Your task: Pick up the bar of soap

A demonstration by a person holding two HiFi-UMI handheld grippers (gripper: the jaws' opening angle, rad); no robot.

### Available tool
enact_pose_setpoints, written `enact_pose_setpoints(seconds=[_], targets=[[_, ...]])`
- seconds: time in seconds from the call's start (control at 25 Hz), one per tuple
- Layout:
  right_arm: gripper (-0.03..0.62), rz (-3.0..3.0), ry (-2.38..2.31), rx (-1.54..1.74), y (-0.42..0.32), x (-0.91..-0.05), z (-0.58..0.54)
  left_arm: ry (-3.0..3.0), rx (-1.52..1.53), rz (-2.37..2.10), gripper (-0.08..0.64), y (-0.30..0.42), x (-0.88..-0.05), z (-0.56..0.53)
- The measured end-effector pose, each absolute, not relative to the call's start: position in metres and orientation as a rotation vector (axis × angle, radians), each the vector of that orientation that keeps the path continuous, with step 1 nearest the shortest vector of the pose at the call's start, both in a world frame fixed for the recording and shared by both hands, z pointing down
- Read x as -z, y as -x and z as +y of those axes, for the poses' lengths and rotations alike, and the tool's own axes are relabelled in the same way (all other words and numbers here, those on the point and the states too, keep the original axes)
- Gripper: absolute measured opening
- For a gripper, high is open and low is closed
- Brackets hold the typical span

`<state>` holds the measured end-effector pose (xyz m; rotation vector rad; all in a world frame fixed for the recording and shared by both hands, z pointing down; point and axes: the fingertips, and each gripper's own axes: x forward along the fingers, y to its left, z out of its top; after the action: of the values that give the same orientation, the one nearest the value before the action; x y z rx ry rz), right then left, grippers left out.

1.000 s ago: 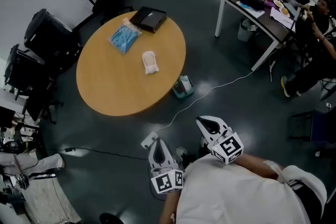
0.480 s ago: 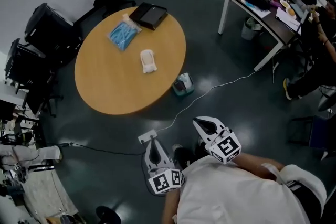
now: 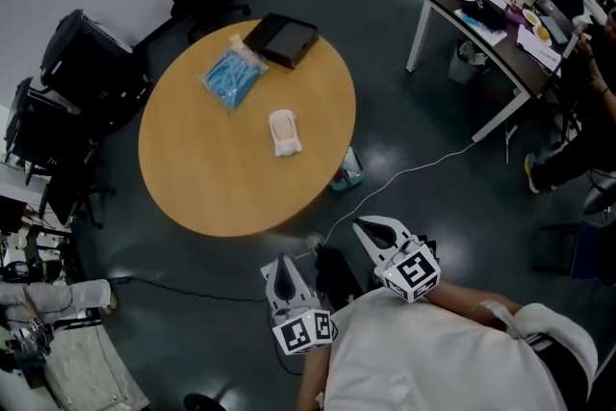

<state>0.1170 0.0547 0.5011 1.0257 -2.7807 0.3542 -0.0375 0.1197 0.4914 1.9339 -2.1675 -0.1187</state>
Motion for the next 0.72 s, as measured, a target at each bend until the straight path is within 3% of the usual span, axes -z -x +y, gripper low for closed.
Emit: enact_pose_setpoints(seconds=[0.36, 0.72], targets=[[0.014, -2.671, -1.167, -0.365, -0.037, -0.513, -0.057, -2.134, 0.174, -2.050, 0.003, 0.107, -0.463, -0.014], [0.014, -2.548, -1.203, -0.379, 0.032, -0.569, -0.145, -2.140, 0.196, -1.993, 0.003, 0.145, -0.467, -0.072]])
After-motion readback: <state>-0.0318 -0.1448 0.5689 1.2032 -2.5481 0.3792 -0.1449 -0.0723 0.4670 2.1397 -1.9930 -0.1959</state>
